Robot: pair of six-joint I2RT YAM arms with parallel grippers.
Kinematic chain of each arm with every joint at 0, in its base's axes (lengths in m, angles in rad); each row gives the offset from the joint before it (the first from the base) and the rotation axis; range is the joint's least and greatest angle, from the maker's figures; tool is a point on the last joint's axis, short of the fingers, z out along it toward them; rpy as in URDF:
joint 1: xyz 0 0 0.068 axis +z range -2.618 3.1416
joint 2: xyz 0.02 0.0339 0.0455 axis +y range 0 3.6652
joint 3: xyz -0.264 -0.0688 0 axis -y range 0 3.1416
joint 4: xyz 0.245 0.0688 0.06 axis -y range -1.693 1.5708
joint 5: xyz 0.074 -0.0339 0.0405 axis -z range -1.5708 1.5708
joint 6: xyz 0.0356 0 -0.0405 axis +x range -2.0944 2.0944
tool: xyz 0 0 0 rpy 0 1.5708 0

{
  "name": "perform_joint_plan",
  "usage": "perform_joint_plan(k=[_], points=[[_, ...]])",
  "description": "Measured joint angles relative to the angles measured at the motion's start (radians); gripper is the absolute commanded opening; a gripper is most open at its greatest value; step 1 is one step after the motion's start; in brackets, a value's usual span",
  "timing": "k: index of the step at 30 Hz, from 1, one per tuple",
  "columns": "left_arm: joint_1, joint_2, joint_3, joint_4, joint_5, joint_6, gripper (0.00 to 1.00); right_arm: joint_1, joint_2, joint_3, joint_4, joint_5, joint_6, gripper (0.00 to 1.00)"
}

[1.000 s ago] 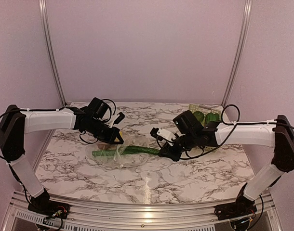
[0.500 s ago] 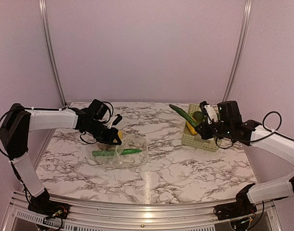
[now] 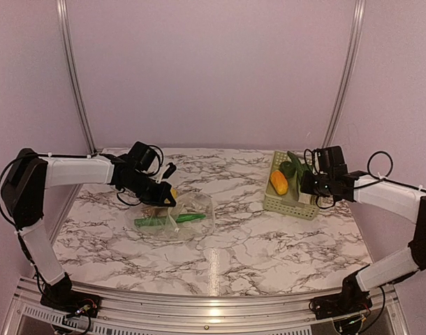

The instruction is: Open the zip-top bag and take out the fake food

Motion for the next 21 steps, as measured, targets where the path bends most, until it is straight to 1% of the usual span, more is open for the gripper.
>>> perform_joint_plan(k=[1, 2, 3, 4, 5, 8, 11, 12, 16, 19, 21], points=[[0.002, 0.002, 0.001, 0.000, 0.000, 0.000, 0.00, 0.000, 0.016, 0.000, 0.004, 0.013, 0.011, 0.01], [0.004, 0.003, 0.001, 0.000, 0.000, 0.000, 0.00, 0.000, 0.033, 0.000, 0.007, 0.028, 0.020, 0.05], [0.006, 0.005, 0.001, 0.000, 0.000, 0.000, 0.00, 0.000, 0.051, 0.000, 0.009, 0.041, 0.030, 0.12], [0.007, 0.007, 0.001, 0.000, 0.000, 0.000, 0.00, 0.000, 0.063, -0.001, 0.011, 0.048, 0.034, 0.23], [0.008, 0.009, 0.002, 0.000, 0.000, 0.000, 0.00, 0.000, 0.077, -0.001, 0.015, 0.054, 0.039, 0.32], [0.008, 0.014, 0.002, 0.000, 0.002, 0.000, 0.00, 0.000, 0.114, 0.000, 0.023, 0.057, 0.053, 0.49], [0.008, 0.015, 0.002, 0.000, 0.008, 0.000, 0.00, 0.000, 0.142, 0.001, 0.024, 0.039, 0.055, 0.64], [0.008, 0.015, 0.002, 0.001, 0.010, 0.000, 0.00, -0.001, 0.145, 0.003, 0.023, 0.029, 0.052, 0.67], [0.008, 0.015, 0.002, 0.005, 0.023, 0.000, 0.00, 0.002, 0.143, 0.035, 0.040, -0.037, 0.009, 0.65], [0.008, 0.015, 0.001, 0.014, 0.046, 0.000, 0.00, 0.030, 0.134, 0.045, 0.113, -0.091, -0.055, 0.64], [0.008, 0.015, 0.001, 0.021, 0.063, 0.001, 0.00, 0.080, 0.130, 0.046, 0.178, -0.131, -0.116, 0.63]])
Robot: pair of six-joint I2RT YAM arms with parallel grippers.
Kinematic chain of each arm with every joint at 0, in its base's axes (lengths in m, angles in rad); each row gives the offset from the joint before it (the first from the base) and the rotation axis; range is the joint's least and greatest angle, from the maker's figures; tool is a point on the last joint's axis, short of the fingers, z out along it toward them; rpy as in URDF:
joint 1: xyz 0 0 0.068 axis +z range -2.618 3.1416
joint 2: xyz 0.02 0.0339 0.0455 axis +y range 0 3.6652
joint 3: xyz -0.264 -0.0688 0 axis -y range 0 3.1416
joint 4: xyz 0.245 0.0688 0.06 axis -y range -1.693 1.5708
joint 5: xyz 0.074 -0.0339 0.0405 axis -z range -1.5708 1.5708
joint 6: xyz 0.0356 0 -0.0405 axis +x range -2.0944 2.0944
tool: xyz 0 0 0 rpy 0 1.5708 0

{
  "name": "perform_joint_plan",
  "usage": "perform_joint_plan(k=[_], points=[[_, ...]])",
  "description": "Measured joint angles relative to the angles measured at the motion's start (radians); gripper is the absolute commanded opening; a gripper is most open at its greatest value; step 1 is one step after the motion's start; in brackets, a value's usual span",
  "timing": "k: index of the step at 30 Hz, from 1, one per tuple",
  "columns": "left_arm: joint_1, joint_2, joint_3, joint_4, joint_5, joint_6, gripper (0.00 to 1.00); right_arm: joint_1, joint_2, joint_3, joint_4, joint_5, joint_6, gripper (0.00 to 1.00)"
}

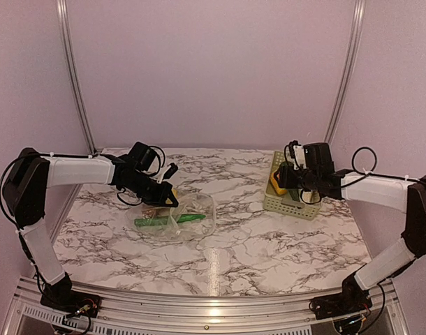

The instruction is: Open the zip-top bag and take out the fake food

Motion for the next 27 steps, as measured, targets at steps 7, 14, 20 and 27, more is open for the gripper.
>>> perform_joint_plan(k=[7, 14, 20, 27], points=[[0.000, -0.001, -0.002, 0.006, 0.059, 0.009, 0.00, 0.205, 0.090, 0.053, 0.212, -0.208, -0.211, 0.51], [0.000, -0.001, -0.002, 0.003, 0.073, 0.031, 0.00, 0.338, 0.288, 0.100, 0.328, -0.356, -0.374, 0.44], [0.001, -0.001, -0.002, 0.000, 0.086, 0.042, 0.00, 0.435, 0.431, 0.142, 0.353, -0.435, -0.469, 0.39], [0.001, -0.001, -0.001, -0.002, 0.096, 0.057, 0.00, 0.457, 0.584, 0.278, 0.368, -0.475, -0.519, 0.46]])
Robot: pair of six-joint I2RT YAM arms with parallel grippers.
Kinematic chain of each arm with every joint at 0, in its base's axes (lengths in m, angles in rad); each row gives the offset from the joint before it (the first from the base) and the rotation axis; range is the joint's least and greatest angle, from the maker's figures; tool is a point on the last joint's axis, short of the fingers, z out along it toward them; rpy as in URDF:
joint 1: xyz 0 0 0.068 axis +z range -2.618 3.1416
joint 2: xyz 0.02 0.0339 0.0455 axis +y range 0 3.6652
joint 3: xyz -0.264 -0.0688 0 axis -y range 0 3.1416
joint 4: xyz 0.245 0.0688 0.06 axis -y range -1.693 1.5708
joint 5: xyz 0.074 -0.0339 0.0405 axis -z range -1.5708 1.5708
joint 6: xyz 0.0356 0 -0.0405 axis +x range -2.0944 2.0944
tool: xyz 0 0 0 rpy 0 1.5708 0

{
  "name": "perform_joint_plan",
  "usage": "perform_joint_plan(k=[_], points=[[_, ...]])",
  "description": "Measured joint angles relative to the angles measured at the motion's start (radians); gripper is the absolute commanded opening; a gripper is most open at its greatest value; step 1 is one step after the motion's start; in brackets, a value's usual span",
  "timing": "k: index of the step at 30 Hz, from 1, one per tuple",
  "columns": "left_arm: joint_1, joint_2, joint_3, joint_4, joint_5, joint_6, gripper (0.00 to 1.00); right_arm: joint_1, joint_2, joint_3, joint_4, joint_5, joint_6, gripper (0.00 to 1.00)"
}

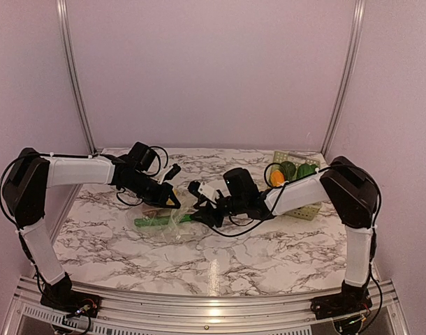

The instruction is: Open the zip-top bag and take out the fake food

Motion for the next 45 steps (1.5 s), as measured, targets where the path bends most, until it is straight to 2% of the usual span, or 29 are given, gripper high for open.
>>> perform_joint_plan(k=[5, 11, 17, 21, 23, 28, 32, 45], points=[[0.000, 0.001, 0.004, -0.002, 0.009, 0.004, 0.00, 0.000, 0.085, 0.066, 0.002, -0.002, 0.007, 0.54], [0.000, 0.004, 0.013, -0.005, 0.016, 0.008, 0.00, 0.000, 0.152, 0.116, -0.009, -0.001, 0.020, 0.56], [0.000, 0.012, 0.013, -0.006, 0.016, 0.018, 0.00, -0.006, 0.185, 0.147, -0.032, 0.001, 0.021, 0.47], [0.000, 0.016, 0.013, -0.009, 0.016, 0.023, 0.00, -0.006, 0.186, 0.150, -0.063, -0.002, 0.019, 0.35], [0.000, 0.016, 0.013, -0.013, 0.016, 0.023, 0.00, -0.006, 0.186, 0.150, -0.088, -0.011, 0.018, 0.32], [0.000, 0.019, 0.014, -0.014, 0.016, 0.026, 0.00, -0.006, 0.178, 0.137, -0.107, -0.018, 0.004, 0.12], [0.000, 0.020, 0.013, -0.014, 0.016, 0.026, 0.00, -0.004, 0.134, 0.097, -0.142, -0.013, 0.001, 0.01], [0.003, 0.022, 0.017, 0.008, -0.037, -0.024, 0.00, 0.018, -0.156, 0.014, -0.380, 0.090, 0.046, 0.00]])
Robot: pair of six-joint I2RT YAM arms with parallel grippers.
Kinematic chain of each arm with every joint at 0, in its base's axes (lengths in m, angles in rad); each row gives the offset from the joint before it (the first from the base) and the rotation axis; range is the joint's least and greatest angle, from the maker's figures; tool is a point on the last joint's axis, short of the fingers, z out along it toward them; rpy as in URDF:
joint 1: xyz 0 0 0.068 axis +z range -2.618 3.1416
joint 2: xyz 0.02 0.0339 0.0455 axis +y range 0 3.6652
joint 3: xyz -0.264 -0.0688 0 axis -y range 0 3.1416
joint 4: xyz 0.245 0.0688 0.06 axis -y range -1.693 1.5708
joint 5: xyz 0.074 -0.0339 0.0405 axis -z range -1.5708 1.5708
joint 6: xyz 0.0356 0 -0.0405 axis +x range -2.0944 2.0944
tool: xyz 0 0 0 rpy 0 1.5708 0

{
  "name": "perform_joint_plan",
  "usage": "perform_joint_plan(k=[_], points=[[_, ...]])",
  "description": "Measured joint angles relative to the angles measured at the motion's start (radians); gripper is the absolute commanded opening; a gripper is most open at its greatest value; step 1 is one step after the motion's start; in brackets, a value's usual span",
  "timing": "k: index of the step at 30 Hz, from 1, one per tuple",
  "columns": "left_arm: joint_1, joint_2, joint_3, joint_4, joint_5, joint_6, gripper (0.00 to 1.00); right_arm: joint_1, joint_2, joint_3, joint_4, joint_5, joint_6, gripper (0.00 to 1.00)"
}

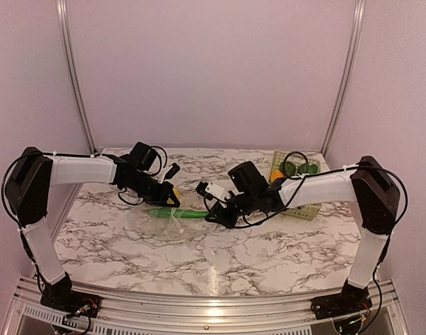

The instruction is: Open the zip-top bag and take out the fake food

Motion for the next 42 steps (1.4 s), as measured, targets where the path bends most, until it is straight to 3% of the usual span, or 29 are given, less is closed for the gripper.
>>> perform_joint_plan(k=[9, 18, 26, 34, 42], points=[[0.012, 0.019, 0.000, 0.000, -0.080, -0.074, 0.00, 0.000, -0.273, -0.198, -0.166, 0.101, 0.105, 0.00], [0.023, 0.023, -0.035, 0.039, -0.110, -0.141, 0.00, -0.015, -0.480, -0.245, -0.230, 0.211, 0.244, 0.00], [0.023, 0.034, -0.043, 0.050, -0.110, -0.161, 0.00, -0.203, -0.602, -0.255, -0.212, 0.401, 0.423, 0.00], [0.033, 0.035, -0.036, 0.050, -0.110, -0.161, 0.00, -0.372, -0.618, -0.261, -0.175, 0.663, 0.588, 0.00], [0.040, 0.039, -0.014, 0.046, -0.113, -0.160, 0.00, -0.490, -0.522, -0.265, -0.192, 0.716, 0.645, 0.00]])
